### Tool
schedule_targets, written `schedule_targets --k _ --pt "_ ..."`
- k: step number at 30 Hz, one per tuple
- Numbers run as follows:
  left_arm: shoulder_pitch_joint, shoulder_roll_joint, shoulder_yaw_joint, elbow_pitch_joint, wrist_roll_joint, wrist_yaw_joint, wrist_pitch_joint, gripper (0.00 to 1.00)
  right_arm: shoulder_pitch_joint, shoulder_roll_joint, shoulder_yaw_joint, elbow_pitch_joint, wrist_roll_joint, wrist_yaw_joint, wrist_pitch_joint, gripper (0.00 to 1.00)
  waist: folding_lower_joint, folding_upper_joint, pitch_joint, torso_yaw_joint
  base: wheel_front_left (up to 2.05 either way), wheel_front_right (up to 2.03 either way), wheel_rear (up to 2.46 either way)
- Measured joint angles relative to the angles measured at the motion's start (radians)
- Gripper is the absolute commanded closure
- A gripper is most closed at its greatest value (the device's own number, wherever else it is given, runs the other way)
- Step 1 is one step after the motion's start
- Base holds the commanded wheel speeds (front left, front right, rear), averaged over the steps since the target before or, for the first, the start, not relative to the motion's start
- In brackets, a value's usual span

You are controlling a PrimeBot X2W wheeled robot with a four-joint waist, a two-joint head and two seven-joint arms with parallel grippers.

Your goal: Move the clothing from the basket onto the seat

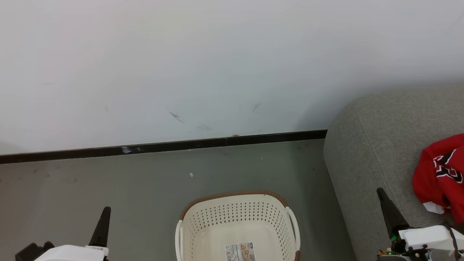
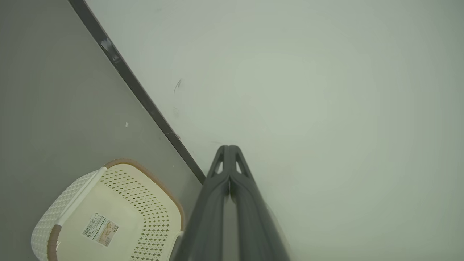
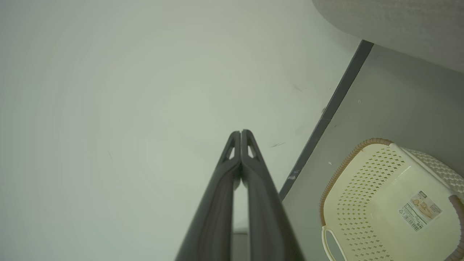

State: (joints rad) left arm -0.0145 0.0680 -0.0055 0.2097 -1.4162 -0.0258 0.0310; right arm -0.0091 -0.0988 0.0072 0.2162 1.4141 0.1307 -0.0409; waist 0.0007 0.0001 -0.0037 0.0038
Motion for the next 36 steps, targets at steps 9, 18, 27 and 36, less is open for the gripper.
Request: schedule_targets --k 9,18,27,36 --pt "-0.017 -0.006 0.033 0.014 -0.102 -0.034 0.031 1.0 -0.032 -0.008 -0.007 0.021 0.145 0.0 0.023 1.0 -0.0001 0.0 0.003 -0.002 0.0 0.0 0.0" --pt "-0.024 -0.022 0.064 0.03 -0.195 -0.075 0.062 1.0 -0.039 -0.019 -0.019 0.029 0.286 0.0 0.045 1.0 -0.0001 0.0 0.006 -0.004 0.0 0.0 0.0" --pt "-0.025 -0.027 0.065 0.034 -0.203 -0.075 0.062 1.0 -0.041 -0.022 -0.019 0.037 0.292 0.0 0.051 1.0 -0.0002 0.0 0.006 -0.004 0.0 0.0 0.0" --pt "-0.041 -0.027 0.065 0.037 -0.203 -0.082 0.062 1.0 -0.041 -0.022 -0.02 0.043 0.292 0.0 0.051 1.0 -0.0002 0.0 0.005 -0.004 0.0 0.0 0.0"
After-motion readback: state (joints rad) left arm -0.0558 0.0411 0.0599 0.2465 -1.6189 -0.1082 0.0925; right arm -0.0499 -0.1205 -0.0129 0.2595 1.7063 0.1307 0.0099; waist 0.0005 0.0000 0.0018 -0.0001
